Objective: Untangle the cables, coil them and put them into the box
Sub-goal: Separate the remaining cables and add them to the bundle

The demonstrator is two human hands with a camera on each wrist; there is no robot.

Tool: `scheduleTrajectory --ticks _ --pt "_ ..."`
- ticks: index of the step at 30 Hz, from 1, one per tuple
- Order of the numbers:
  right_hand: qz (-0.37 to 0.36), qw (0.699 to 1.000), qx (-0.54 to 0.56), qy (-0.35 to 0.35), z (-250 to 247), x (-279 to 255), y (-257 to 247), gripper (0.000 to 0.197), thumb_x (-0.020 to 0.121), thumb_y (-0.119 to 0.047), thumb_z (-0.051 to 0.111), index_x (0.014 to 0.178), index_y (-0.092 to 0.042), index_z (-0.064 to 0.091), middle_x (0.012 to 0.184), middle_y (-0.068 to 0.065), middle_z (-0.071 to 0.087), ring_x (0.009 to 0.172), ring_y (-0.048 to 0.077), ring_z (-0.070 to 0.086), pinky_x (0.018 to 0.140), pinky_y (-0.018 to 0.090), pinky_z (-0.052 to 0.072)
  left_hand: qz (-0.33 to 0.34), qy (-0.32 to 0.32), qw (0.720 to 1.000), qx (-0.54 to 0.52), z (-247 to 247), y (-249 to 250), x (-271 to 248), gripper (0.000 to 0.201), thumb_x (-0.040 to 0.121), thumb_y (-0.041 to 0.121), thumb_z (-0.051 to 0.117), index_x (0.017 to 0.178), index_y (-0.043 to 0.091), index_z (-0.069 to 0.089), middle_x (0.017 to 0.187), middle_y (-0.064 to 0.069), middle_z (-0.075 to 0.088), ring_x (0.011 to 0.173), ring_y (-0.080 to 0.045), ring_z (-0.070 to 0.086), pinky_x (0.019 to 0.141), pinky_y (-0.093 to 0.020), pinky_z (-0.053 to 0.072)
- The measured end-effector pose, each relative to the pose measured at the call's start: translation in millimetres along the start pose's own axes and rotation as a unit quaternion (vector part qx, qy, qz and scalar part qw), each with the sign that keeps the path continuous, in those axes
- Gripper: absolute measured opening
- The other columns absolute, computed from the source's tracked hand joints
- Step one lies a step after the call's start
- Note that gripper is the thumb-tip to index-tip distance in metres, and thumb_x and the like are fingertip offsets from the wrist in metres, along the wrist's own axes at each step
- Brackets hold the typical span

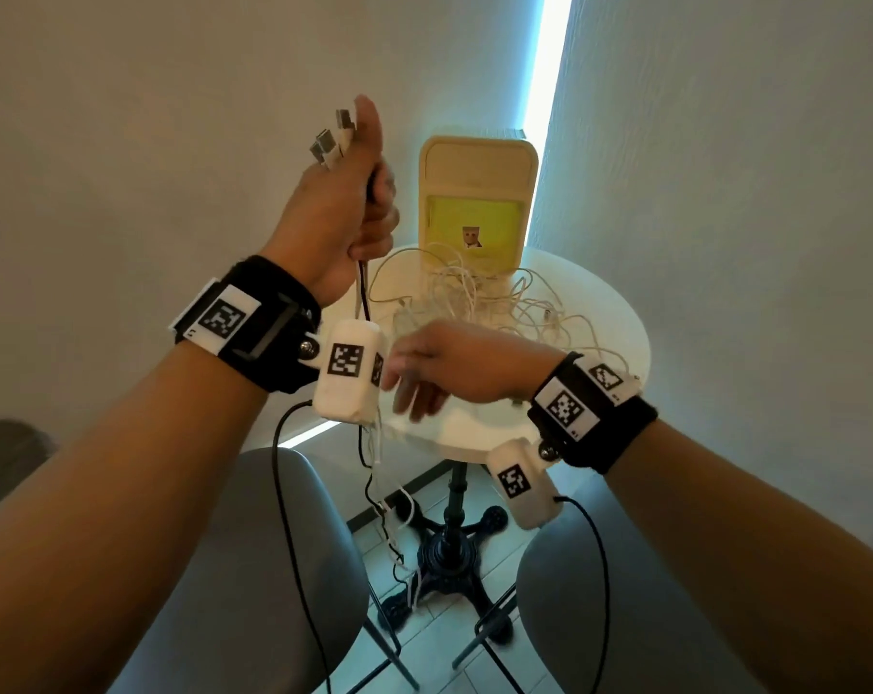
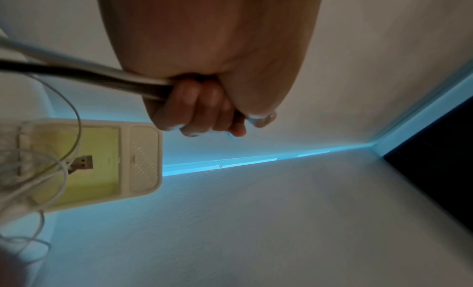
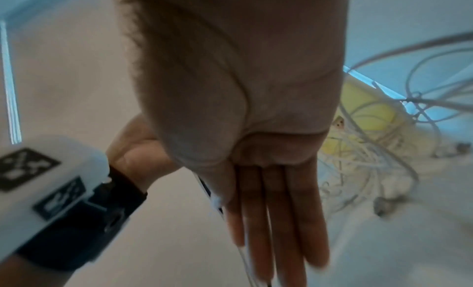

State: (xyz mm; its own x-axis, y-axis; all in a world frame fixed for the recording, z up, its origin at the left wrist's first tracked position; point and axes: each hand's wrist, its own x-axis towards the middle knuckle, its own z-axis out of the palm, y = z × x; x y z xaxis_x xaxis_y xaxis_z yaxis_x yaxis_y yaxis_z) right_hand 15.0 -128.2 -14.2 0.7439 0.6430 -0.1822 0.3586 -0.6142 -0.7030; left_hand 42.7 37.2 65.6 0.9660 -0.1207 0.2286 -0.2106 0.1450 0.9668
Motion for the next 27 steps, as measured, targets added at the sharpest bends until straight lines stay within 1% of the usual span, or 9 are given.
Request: scheduleTrajectory --ticks 2,6,10,14,17,20,22,25,27 --pt "-0.012 0.999 0.0 0.031 4.6 -1.7 2.6 0.023 0.111 -0.021 0.05 0.111 -0.007 0.069 0.099 0.005 0.077 0.087 0.021 0.076 0.083 0.038 0.063 -0.029 -0.005 0.999 -0.033 0.1 -2.4 -1.3 0.057 0.106 0.055 0.057 0.067 0.027 0.026 0.059 0.003 0.02 0.048 -0.013 0.014 0.04 -0.025 0.017" --pt "-0.055 0.97 0.09 0.217 -6.0 7.0 6.0 0.025 0.096 -0.028 0.065 0.118 -0.018 0.059 0.108 0.006 0.071 0.102 0.027 0.07 0.094 0.048 0.059 -0.07 -0.014 0.993 -0.091 17.4 -22.3 -11.8 0.054 0.106 0.033 0.06 0.066 0.029 0.025 0.052 0.006 0.018 0.043 -0.013 0.012 0.041 -0.025 0.013" --pt "-0.085 0.936 0.317 0.125 -4.3 4.2 3.7 0.019 0.103 -0.004 0.048 0.116 -0.002 0.062 0.105 0.022 0.074 0.1 0.037 0.073 0.101 0.049 0.058 -0.075 -0.021 0.988 -0.135 27.9 -31.6 -15.3 0.054 0.107 0.029 0.058 0.065 0.027 0.024 0.053 0.005 0.017 0.042 -0.012 0.013 0.04 -0.024 0.014" --pt "-0.075 0.893 0.432 0.105 6.8 0.6 5.5 0.036 0.112 -0.02 0.04 0.098 -0.003 0.068 0.093 0.027 0.059 0.072 0.026 0.063 0.073 0.036 0.057 -0.071 -0.021 0.983 -0.169 22.9 -31.4 -10.6 0.054 0.109 0.028 0.054 0.066 0.026 0.021 0.051 0.006 0.018 0.041 -0.011 0.014 0.036 -0.023 0.017" --pt "-0.046 0.907 0.405 0.103 12.9 2.9 2.9 0.049 0.113 -0.043 0.039 0.088 -0.008 0.062 0.07 0.009 0.043 0.054 0.016 0.042 0.05 0.031 0.047 -0.081 -0.009 0.976 -0.202 19.9 -31.5 -3.6 0.053 0.109 0.027 0.052 0.066 0.024 0.022 0.051 0.005 0.019 0.04 -0.01 0.016 0.035 -0.023 0.018" --pt "-0.022 0.924 0.352 0.145 18.7 6.9 -1.3 0.05 0.112 -0.051 0.039 0.074 -0.018 0.048 0.059 -0.004 0.032 0.047 0.011 0.026 0.046 0.026 0.023 -0.104 0.012 0.972 -0.211 15.0 -33.5 2.0 0.054 0.109 0.028 0.053 0.064 0.025 0.023 0.052 0.005 0.019 0.041 -0.01 0.015 0.035 -0.024 0.016" --pt "-0.019 0.931 0.328 0.162 21.3 8.8 -5.1 0.051 0.113 -0.047 0.039 0.07 -0.02 0.041 0.056 -0.007 0.032 0.045 0.009 0.025 0.044 0.025 0.02 -0.113 0.031 0.972 -0.205 13.4 -36.1 3.0 0.054 0.108 0.027 0.052 0.063 0.026 0.023 0.052 0.006 0.017 0.042 -0.011 0.013 0.036 -0.023 0.015" --pt "-0.033 0.944 0.279 0.17 19.1 8.2 -5.4 0.049 0.113 -0.043 0.042 0.072 -0.016 0.048 0.056 -0.002 0.037 0.046 0.011 0.033 0.045 0.028 0.03 -0.11 0.046 0.975 -0.189 12.0 -38.7 2.2 0.053 0.107 0.025 0.052 0.062 0.028 0.023 0.051 0.006 0.016 0.043 -0.012 0.011 0.038 -0.023 0.015" --pt "-0.044 0.96 0.214 0.177 7.5 6.6 -1.8 0.04 0.111 -0.035 0.05 0.082 -0.01 0.062 0.064 0.009 0.055 0.056 0.017 0.052 0.06 0.034 0.049 -0.11 0.047 0.976 -0.181 9.5 -39.6 2.0 0.053 0.107 0.024 0.051 0.064 0.028 0.022 0.051 0.006 0.015 0.043 -0.012 0.01 0.038 -0.023 0.014"
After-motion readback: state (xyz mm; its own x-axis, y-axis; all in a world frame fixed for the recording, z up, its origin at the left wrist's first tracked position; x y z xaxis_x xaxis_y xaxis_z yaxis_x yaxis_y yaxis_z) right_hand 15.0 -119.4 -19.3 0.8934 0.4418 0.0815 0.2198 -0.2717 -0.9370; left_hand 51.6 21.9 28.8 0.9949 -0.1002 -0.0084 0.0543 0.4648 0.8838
